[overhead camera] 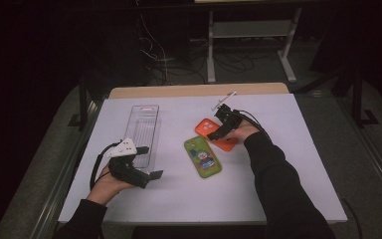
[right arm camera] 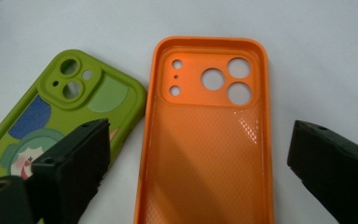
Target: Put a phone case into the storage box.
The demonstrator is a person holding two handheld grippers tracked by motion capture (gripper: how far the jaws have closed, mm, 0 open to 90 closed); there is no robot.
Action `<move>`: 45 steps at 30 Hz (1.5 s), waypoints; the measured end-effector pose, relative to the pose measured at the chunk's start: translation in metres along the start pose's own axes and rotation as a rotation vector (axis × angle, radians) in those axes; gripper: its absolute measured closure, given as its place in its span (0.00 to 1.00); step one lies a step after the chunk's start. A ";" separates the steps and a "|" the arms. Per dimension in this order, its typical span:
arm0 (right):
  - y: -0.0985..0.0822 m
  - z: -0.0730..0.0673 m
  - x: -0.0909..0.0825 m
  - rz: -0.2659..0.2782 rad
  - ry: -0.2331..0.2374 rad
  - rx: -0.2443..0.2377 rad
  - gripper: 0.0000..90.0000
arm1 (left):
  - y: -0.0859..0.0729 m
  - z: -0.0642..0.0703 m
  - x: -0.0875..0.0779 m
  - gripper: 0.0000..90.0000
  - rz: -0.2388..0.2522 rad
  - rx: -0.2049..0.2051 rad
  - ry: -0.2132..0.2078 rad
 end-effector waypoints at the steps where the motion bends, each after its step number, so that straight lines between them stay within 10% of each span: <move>1: 0.000 -0.001 0.001 -0.005 0.010 -0.003 0.08 | 0.000 0.000 0.000 0.00 0.000 0.001 0.001; 21: -0.007 0.002 0.024 -0.096 -0.038 -0.046 0.10 | 0.000 0.000 0.001 0.00 0.006 0.000 -0.001; 45: -0.009 0.004 0.023 -0.076 -0.036 -0.044 0.16 | 0.000 0.001 -0.001 0.00 0.007 -0.004 0.003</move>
Point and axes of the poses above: each handheld gripper's, and its own axes: x roughly forward along the jaws, y roughly out of its top, z roughly to its right, the point moved 5 cm from there along x, roughly forward along the jaws, and after that the axes turned 3 degrees about -x, right-handed, at the moved point
